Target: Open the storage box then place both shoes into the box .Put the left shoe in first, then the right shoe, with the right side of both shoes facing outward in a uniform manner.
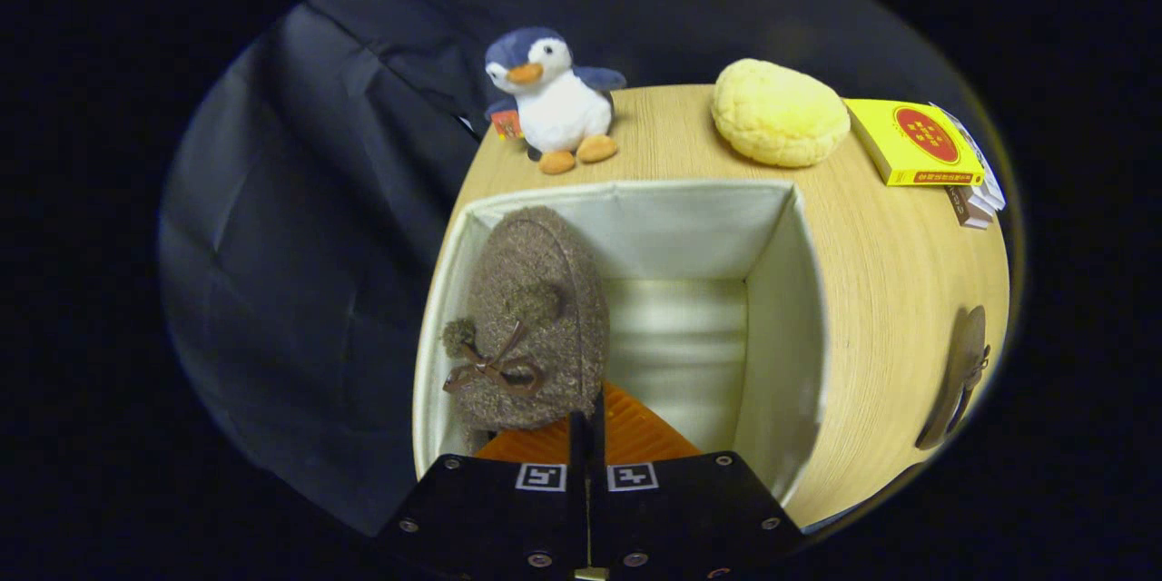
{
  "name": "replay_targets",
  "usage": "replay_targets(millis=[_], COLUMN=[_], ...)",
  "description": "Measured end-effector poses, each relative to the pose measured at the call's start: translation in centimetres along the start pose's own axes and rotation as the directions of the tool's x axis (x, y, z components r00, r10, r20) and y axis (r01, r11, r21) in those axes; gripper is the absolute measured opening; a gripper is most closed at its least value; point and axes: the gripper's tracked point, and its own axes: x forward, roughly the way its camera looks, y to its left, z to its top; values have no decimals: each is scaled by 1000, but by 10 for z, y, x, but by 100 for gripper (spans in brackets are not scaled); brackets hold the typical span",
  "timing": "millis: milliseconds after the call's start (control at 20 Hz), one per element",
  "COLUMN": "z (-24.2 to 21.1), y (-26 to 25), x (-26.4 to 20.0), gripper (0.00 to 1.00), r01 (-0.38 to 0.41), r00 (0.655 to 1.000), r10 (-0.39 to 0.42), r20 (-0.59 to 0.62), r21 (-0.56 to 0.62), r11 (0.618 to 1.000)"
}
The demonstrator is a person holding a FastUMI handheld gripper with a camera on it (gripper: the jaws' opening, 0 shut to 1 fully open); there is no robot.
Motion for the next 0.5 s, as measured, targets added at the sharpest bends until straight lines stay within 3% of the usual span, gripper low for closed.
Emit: replay_targets(millis=[300, 500], z=[-18, -20], y=[-1, -1], x=[24, 31], gripper=[2, 2], r01=[31, 5], r00=[997, 995], r10=[-30, -8], r20=[-65, -98], r21=[18, -29], r11=[999, 1000])
